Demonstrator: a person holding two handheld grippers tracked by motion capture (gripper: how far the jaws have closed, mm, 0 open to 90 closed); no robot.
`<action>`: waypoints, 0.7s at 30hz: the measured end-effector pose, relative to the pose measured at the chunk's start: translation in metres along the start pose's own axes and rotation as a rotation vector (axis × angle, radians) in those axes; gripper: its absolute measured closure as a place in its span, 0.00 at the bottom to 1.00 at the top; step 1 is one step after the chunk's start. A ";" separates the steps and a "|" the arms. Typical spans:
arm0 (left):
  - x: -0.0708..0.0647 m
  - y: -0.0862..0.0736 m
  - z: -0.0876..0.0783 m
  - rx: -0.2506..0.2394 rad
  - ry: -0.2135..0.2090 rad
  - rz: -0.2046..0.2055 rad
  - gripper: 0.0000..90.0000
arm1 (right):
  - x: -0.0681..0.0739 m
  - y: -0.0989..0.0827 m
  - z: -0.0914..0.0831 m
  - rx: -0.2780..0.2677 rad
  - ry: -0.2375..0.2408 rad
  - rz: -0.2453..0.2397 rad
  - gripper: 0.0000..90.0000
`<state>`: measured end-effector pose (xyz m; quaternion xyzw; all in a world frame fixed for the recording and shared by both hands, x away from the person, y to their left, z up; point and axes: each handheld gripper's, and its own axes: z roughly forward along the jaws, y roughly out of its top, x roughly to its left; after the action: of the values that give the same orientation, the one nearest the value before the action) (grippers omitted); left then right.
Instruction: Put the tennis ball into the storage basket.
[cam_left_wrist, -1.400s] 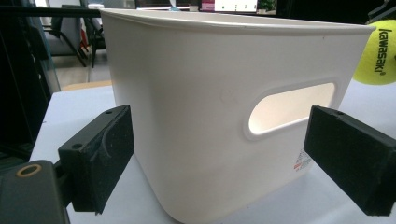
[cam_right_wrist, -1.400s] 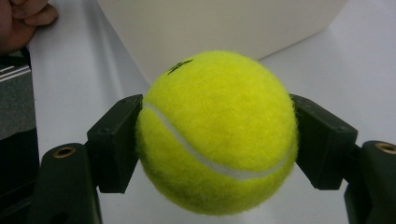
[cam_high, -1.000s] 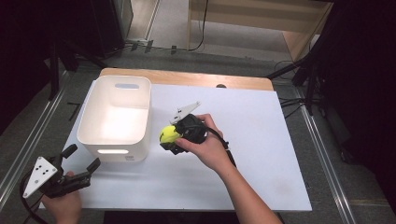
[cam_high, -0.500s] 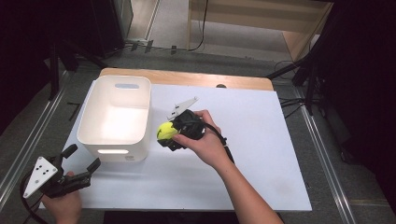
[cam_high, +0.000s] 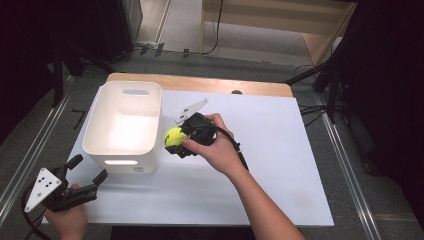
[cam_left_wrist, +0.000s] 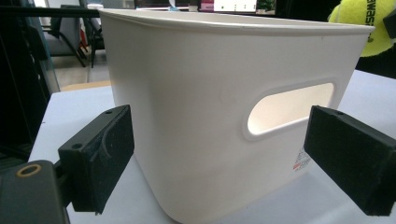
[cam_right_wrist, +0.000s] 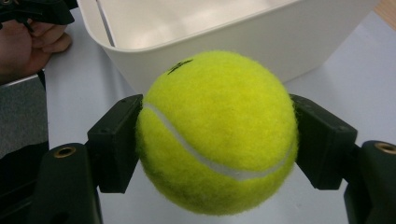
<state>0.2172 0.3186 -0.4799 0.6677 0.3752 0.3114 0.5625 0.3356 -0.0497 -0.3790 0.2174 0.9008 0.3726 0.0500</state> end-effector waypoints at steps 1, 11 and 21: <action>0.000 0.000 0.000 -0.001 -0.001 -0.001 0.09 | 0.000 0.001 0.000 -0.003 0.001 -0.002 0.27; 0.000 0.000 0.000 -0.007 -0.002 -0.001 0.09 | 0.001 0.012 -0.002 -0.011 0.006 -0.019 0.27; 0.000 0.000 0.000 -0.003 -0.003 0.000 0.09 | 0.000 0.023 -0.001 -0.017 0.003 -0.025 0.27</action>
<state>0.2174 0.3185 -0.4799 0.6674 0.3740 0.3108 0.5640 0.3436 -0.0360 -0.3629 0.2051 0.9003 0.3799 0.0551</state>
